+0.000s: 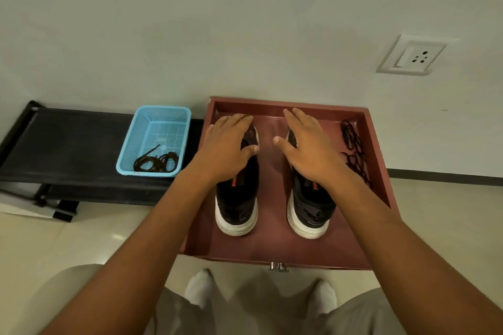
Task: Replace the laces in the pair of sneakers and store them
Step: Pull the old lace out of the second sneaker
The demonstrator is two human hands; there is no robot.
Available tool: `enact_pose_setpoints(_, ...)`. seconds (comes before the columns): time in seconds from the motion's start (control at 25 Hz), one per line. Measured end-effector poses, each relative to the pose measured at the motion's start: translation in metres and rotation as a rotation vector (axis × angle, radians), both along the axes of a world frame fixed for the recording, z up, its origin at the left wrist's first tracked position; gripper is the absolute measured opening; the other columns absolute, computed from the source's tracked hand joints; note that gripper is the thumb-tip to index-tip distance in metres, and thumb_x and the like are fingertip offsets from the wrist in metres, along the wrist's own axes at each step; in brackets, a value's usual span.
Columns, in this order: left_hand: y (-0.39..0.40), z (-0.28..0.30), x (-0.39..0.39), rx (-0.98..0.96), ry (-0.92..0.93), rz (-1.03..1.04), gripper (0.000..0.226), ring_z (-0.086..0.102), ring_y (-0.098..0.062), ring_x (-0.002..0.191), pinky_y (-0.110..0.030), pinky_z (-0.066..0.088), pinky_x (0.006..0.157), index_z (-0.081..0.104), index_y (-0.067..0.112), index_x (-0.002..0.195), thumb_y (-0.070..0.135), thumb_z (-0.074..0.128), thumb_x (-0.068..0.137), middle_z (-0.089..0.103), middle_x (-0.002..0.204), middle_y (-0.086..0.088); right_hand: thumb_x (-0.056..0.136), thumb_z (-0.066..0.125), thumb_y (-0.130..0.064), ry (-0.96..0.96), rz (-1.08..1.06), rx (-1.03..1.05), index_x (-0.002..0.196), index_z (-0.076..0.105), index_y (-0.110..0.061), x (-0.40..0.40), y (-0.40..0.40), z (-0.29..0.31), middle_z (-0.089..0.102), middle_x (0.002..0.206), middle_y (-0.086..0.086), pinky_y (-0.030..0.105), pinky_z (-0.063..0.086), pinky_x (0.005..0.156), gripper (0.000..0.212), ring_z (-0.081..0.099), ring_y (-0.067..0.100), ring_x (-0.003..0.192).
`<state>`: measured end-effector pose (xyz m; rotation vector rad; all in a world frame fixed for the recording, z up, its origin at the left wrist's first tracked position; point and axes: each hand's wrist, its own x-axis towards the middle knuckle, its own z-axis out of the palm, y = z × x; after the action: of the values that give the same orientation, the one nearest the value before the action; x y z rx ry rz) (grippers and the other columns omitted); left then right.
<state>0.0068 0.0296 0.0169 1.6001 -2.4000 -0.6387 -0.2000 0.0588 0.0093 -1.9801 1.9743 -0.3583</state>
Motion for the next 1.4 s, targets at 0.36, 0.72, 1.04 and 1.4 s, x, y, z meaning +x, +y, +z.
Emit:
enact_pose_setpoints(0.36, 0.014, -0.008, 0.038, 0.064, -0.029, 0.251, 0.026, 0.067, -0.024, 0.079, -0.036, 0.056, 0.073, 0.072, 0.010, 0.088, 0.034, 0.081, 0.084, 0.067, 0.081, -0.004, 0.084, 0.080, -0.042, -0.154, -0.084, 0.101, 0.097, 0.075, -0.018, 0.062, 0.002, 0.003, 0.073, 0.090, 0.000, 0.039, 0.060, 0.081, 0.028, 0.069, 0.017, 0.084)
enact_pose_setpoints(0.72, 0.001, -0.015, 0.038, -0.026, -0.006, 0.267, 0.025, 0.058, -0.024, 0.061, -0.036, 0.051, 0.059, 0.059, 0.005, 0.067, 0.016, 0.070, 0.087, 0.057, 0.063, -0.007, 0.086, 0.074, -0.015, -0.156, -0.126, 0.030, 0.092, 0.077, -0.006, 0.073, -0.010, -0.003, 0.076, 0.083, 0.010, 0.041, 0.062, 0.080, 0.011, 0.073, 0.025, 0.081)
enact_pose_setpoints(1.04, -0.014, -0.020, 0.045, -0.052, 0.029, 0.311, 0.016, 0.060, -0.019, 0.063, -0.029, 0.047, 0.057, 0.069, 0.005, 0.081, 0.015, 0.068, 0.093, 0.062, 0.071, -0.007, 0.087, 0.072, -0.015, -0.122, -0.067, -0.017, 0.091, 0.078, -0.007, 0.088, -0.030, -0.007, 0.074, 0.084, 0.008, 0.042, 0.062, 0.077, 0.011, 0.071, 0.022, 0.078)
enact_pose_setpoints(1.4, -0.018, -0.031, 0.043, -0.079, 0.069, 0.335, 0.013, 0.066, -0.024, 0.075, -0.034, 0.054, 0.069, 0.072, 0.008, 0.091, 0.017, 0.065, 0.097, 0.067, 0.083, -0.007, 0.094, 0.071, -0.019, -0.173, -0.075, -0.012, 0.106, 0.078, -0.011, 0.093, -0.035, -0.015, 0.076, 0.095, 0.006, 0.029, 0.057, 0.078, 0.015, 0.071, 0.020, 0.088)
